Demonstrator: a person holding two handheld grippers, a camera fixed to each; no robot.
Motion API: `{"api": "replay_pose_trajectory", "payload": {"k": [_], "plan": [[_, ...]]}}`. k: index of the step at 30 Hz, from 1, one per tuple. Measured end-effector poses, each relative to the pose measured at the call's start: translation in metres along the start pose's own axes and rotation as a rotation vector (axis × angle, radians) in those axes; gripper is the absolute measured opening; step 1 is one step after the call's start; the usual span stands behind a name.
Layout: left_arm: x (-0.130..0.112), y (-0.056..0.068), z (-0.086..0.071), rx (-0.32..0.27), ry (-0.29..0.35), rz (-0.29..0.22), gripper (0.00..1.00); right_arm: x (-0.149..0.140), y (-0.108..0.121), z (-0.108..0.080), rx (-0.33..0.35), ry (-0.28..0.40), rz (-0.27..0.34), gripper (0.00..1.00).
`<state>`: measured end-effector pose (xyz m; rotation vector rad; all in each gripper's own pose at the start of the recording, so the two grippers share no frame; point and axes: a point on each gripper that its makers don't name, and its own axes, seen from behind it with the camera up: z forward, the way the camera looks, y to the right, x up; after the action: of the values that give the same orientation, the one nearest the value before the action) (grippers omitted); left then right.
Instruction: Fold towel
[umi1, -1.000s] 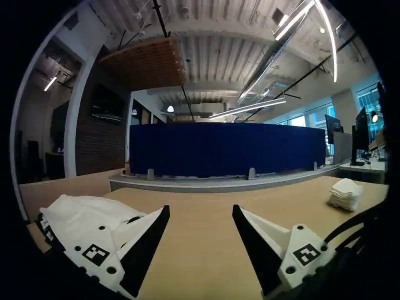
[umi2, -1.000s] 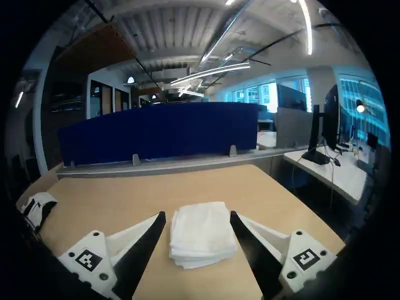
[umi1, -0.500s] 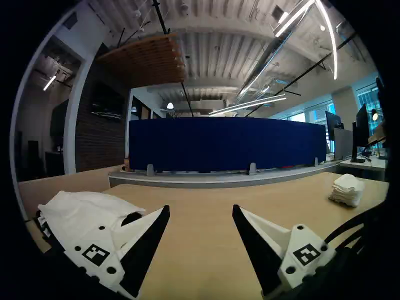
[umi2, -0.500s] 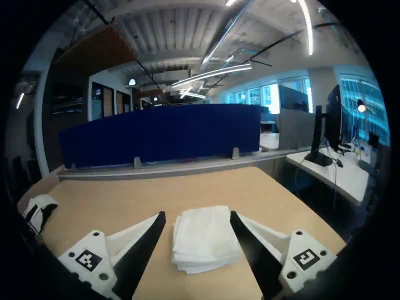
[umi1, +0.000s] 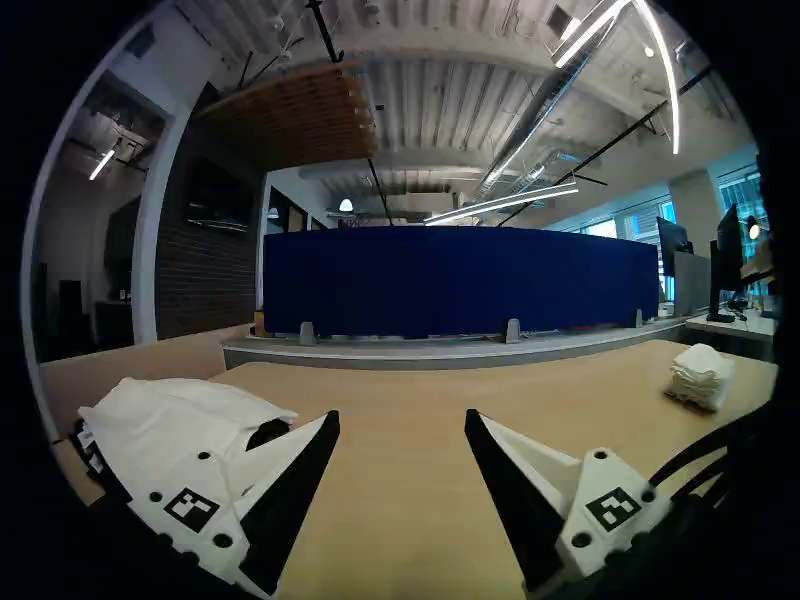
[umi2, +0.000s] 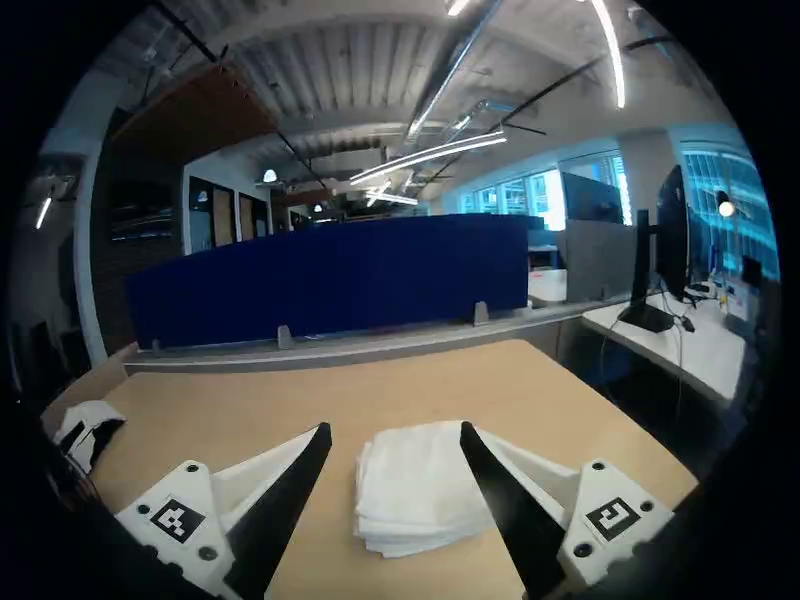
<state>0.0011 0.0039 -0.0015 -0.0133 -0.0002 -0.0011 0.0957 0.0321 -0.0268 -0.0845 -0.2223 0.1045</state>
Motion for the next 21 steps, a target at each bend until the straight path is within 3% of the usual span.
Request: {"api": "replay_pose_trajectory", "payload": {"k": [11, 21], "plan": [[0.000, 0.000, -0.001, 0.001, 0.000, 0.001, 0.94, 0.016, -0.014, 0.006, 0.074, 0.121, -0.009, 1.00], [0.000, 0.000, -0.002, 0.001, 0.000, 0.001, 0.94, -0.015, -0.007, 0.013, 0.081, 0.184, 0.020, 1.00]]}}
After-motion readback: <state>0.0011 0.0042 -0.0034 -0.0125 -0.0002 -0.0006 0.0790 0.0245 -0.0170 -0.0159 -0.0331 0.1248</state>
